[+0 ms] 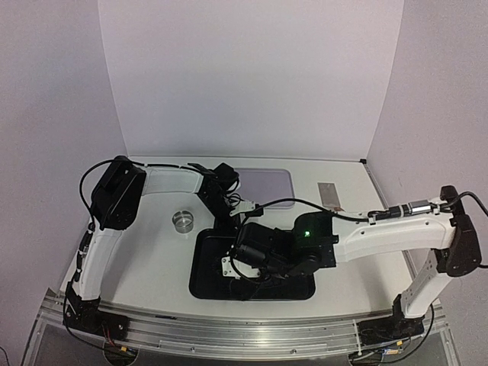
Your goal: Roll out the dumpling wrappers from the dough
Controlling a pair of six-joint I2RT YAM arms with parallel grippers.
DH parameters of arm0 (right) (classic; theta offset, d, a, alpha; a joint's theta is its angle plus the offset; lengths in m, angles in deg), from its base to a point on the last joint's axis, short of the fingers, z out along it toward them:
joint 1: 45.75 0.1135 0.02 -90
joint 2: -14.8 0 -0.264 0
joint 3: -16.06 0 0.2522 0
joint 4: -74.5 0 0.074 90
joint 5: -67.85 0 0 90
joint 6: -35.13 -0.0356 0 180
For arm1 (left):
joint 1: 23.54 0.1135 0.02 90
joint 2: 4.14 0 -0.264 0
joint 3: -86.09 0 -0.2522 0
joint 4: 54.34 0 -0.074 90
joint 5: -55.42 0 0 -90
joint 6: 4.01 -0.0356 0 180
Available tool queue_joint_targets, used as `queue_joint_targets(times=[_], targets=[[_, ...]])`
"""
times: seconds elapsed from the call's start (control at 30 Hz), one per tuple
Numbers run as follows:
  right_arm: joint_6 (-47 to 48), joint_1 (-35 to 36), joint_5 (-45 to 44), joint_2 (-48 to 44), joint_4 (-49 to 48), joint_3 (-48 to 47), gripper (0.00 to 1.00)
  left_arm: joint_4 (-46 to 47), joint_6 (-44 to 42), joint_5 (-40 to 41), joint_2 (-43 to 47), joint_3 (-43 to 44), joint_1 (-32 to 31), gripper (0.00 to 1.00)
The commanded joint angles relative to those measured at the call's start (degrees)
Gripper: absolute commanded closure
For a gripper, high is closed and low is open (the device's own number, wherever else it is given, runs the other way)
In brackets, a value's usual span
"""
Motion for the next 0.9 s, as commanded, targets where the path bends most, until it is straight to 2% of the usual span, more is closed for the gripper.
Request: queue_joint_targets(times=[0.0,0.23,0.5,0.77,0.87], targets=[[4.8,-2.5,1.9,3.2,-5.4,-0.8,1.00,4.1,-2.6,9.7,-2.0,-0.1,-0.2,1.00],[1.3,-0.5,4.6,2.9,-5.6,6.2,1.00,3.9,-2.8,9.7,-1.9,0.0,-0.2,1.00],[-5.5,3.7,4.4,1.7,-1.4,11.0,1.00,3.9,-2.8,9.7,-2.3,0.6,-0.2,1.00],[1.2,-0.5,4.4,6.4,-2.0,5.5,1.00,3.9,-3.1,9.8,-2.4,0.4,-0.2,1.00],[1.1,-0.7,4.5,6.8,-2.0,5.4,1.00,3.9,-3.1,9.6,-2.2,0.4,-0.2,1.00]])
